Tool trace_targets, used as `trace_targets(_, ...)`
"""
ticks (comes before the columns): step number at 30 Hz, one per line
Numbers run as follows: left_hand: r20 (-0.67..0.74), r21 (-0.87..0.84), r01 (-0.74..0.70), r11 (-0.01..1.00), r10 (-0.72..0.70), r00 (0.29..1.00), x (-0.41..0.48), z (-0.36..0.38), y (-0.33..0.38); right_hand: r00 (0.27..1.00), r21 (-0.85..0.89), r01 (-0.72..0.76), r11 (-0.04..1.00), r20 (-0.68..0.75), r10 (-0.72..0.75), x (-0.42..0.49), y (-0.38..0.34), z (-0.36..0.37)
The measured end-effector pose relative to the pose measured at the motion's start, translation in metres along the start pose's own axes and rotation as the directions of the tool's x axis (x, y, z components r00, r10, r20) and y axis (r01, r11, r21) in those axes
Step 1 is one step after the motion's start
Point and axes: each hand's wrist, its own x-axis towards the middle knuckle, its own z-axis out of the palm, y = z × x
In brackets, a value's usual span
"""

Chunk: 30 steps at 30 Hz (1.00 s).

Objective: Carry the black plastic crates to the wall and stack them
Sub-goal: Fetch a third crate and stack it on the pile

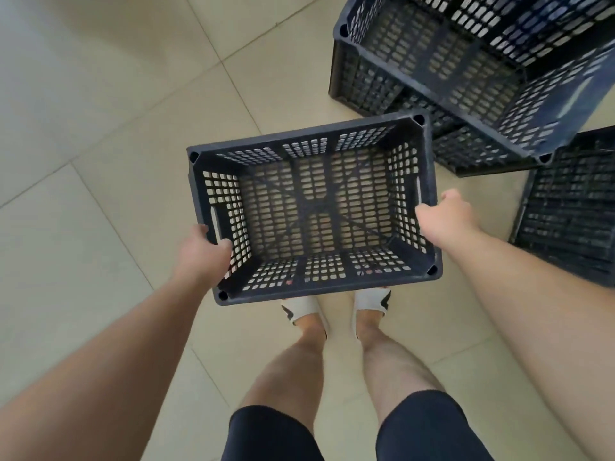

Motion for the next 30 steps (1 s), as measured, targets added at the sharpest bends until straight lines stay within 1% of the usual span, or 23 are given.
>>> trace_targets(2, -0.043, -0.068, 0.030, 0.997, -0.033, 0.999, 0.026, 0.005, -0.002, 1.000, 0.000, 0.000, 1.000, -0.015, 0.000, 0.019, -0.002, 0.011)
trace_targets(4, -0.079, -0.149, 0.114, 0.982, -0.127, 0.989, 0.049, 0.012, -0.007, 1.000, -0.001, 0.016, 1.000, -0.020, -0.016, 0.037, -0.003, 0.020)
trace_targets(5, -0.071, -0.189, 0.162, 0.969, -0.178, 0.981, 0.060, 0.017, -0.010, 0.999, 0.006, 0.028, 1.000, -0.016, -0.028, 0.046, -0.003, 0.025)
trace_targets(7, -0.028, -0.247, 0.207, 0.946, -0.221, 0.975, 0.076, 0.028, -0.016, 0.999, 0.043, 0.047, 0.998, -0.004, -0.047, 0.061, -0.005, 0.033)
trace_targets(12, -0.060, -0.328, 0.186, 0.926, -0.216, 0.974, 0.104, 0.044, -0.023, 0.999, 0.158, 0.037, 0.987, -0.033, -0.032, 0.088, -0.006, 0.050)
trace_targets(15, -0.022, -0.368, 0.180, 0.912, -0.202, 0.979, 0.119, 0.043, -0.024, 0.997, 0.251, 0.060, 0.966, -0.053, -0.049, 0.115, 0.006, 0.063)
trace_targets(17, -0.015, -0.386, 0.170, 0.907, -0.191, 0.981, 0.124, 0.042, -0.026, 0.996, 0.242, 0.078, 0.967, -0.061, -0.065, 0.119, 0.009, 0.064)
trace_targets(23, -0.028, -0.419, 0.137, 0.897, -0.164, 0.986, 0.097, 0.033, -0.035, 0.994, 0.222, 0.092, 0.971, -0.083, -0.075, 0.086, 0.012, 0.044)
trace_targets(25, -0.053, -0.418, 0.118, 0.901, -0.154, 0.987, 0.077, 0.023, -0.036, 0.994, 0.204, 0.089, 0.975, -0.083, -0.073, 0.068, 0.017, 0.030)
trace_targets(30, -0.035, -0.445, 0.124, 0.887, -0.156, 0.987, 0.011, -0.017, -0.036, 0.991, 0.177, 0.097, 0.979, -0.104, -0.080, 0.009, 0.031, -0.019)
